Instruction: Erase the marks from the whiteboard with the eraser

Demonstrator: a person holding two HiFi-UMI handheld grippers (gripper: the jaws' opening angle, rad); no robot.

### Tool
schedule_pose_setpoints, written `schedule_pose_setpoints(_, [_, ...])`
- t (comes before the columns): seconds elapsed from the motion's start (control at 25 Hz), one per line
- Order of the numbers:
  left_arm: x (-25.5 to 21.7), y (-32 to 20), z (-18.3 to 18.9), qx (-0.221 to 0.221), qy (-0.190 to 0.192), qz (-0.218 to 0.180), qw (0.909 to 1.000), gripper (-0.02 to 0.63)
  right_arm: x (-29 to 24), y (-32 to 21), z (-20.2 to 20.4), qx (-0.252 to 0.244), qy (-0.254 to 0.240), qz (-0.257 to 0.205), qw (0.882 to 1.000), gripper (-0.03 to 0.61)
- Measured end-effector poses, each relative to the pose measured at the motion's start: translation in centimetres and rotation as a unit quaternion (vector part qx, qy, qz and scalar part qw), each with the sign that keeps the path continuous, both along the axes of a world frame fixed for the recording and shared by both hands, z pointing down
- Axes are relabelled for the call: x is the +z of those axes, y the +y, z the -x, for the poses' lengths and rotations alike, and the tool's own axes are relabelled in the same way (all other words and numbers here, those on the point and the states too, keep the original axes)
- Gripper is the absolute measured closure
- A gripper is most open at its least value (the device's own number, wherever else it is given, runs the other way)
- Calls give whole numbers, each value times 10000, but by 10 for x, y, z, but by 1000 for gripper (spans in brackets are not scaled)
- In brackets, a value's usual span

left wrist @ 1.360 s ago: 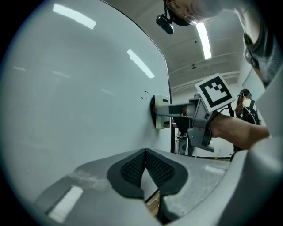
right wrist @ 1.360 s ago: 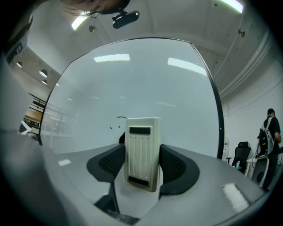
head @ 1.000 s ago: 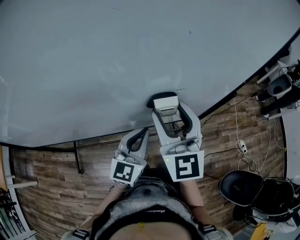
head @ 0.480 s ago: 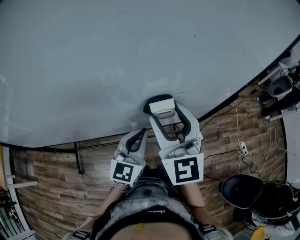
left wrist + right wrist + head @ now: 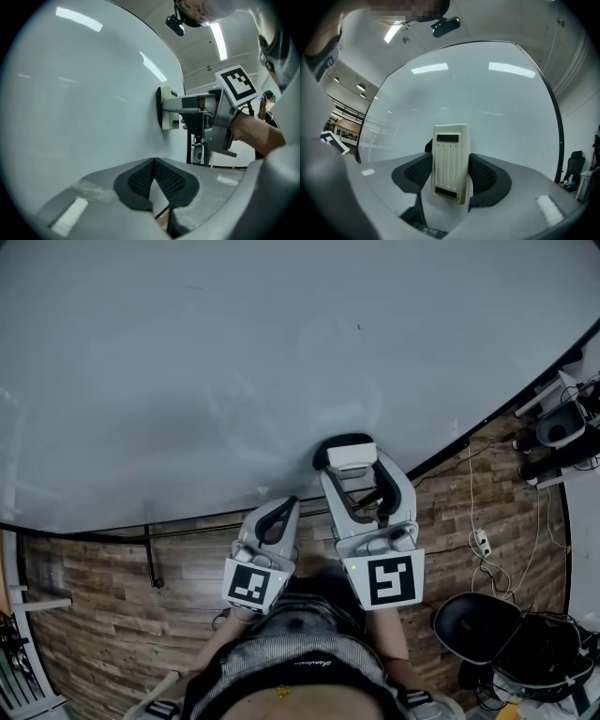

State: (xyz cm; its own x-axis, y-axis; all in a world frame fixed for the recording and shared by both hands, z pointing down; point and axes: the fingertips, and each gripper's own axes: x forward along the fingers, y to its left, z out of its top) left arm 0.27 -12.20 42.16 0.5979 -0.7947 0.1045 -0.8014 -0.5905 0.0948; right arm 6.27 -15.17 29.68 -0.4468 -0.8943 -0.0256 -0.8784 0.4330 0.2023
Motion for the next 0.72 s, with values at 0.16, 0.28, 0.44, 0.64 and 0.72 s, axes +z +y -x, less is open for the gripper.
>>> schedule_pose_setpoints(0.16, [4, 1, 0, 54, -47, -34, 10000, 611, 5, -3, -18, 293, -11, 23, 9996, 324])
schedule_pose_setpoints(0.28, [4, 0, -4, 112, -110, -83, 9998, 611, 5, -8, -41, 581, -22, -34, 9983, 324])
schedule_pose_setpoints(0.44, [1, 2, -12, 120, -37, 22, 9999, 611, 4, -8, -64, 791, -161, 45, 9967, 325])
schedule_pose_setpoints(0.64, [2, 6, -4, 170, -55, 22, 9998, 611, -19, 2, -50, 606, -452, -189, 9970, 327])
schedule_pose_setpoints(0.72, [3, 5, -6, 218, -84, -5, 9997, 611, -35, 4, -39, 348, -562, -312, 9973, 327])
